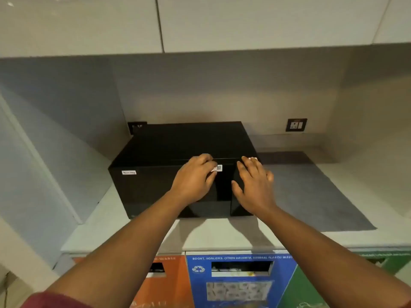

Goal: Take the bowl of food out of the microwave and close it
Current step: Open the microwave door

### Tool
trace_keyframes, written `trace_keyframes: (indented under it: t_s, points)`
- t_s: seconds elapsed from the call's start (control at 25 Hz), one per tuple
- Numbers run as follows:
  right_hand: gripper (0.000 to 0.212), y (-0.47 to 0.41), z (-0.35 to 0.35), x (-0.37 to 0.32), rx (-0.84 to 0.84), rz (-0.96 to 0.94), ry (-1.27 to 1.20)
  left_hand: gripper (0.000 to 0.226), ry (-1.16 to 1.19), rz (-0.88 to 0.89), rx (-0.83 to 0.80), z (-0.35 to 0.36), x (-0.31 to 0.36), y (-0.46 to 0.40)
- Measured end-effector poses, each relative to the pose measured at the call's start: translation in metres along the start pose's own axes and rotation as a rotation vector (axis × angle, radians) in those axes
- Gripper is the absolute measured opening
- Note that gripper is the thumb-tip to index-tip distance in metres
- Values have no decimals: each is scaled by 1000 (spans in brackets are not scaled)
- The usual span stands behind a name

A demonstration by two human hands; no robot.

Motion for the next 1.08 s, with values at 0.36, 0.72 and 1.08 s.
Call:
trace_keyframes:
  t_s: [0.36, 0.72, 1.08]
  points:
    - [85, 32, 101, 57, 67, -92, 68, 68, -266, -101, -78, 79, -1, -16]
    - [123, 89, 166, 77, -16, 259, -395, 66, -303, -107, -27, 96, 7, -40]
    - [125, 92, 176, 74, -60, 341, -386, 85, -327, -52, -59, 96, 7, -36]
Point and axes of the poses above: each hand's wrist, its own y-axis away from the middle knuckle, its own z-axis out of the palm, x = y × z, the point moved 2 cm from there along -y, towards the middle knuckle, and after that the axes turned 7 degrees about x, right-handed, at the moved point
